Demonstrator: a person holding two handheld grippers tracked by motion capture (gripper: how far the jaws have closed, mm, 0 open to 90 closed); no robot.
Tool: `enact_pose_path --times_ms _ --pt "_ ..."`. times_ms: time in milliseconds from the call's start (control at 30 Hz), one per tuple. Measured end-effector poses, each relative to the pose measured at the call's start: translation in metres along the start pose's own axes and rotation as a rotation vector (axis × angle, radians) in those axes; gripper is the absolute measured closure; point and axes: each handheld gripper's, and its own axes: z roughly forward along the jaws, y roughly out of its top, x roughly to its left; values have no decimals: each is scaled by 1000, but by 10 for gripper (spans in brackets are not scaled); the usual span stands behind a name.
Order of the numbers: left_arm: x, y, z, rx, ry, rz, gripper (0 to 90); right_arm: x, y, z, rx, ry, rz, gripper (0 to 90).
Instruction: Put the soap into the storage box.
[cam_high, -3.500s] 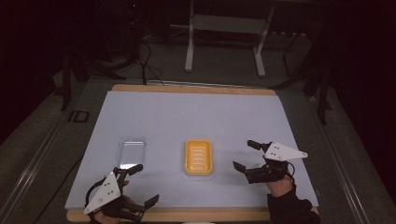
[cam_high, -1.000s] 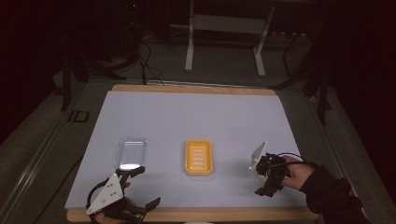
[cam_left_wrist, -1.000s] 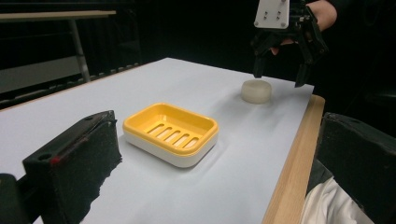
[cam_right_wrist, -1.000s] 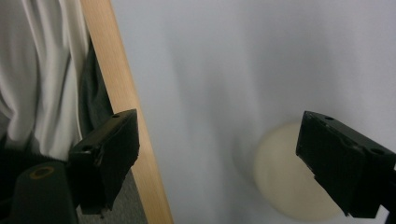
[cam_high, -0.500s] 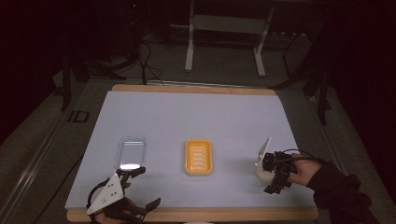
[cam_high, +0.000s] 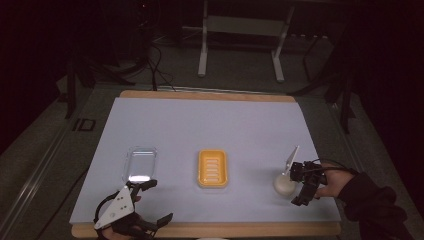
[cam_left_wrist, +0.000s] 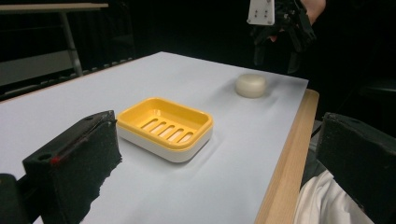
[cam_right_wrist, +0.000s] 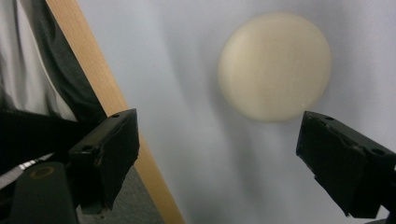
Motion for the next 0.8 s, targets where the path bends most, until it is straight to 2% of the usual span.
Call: enact_pose_path --times_ms 33,300,633,800 --pt "0 0 0 0 -1 -1 1 0 -1 0 -5 -15 -4 131" --pt "0 0 1 1 -4 -2 1 -5 -11 6 -41 -38 9 132" --pt "0 0 1 4 -7 -1 1 -14 -15 14 -169 -43 25 146" --pt "0 0 1 6 -8 0 1 -18 -14 24 -190 -51 29 150"
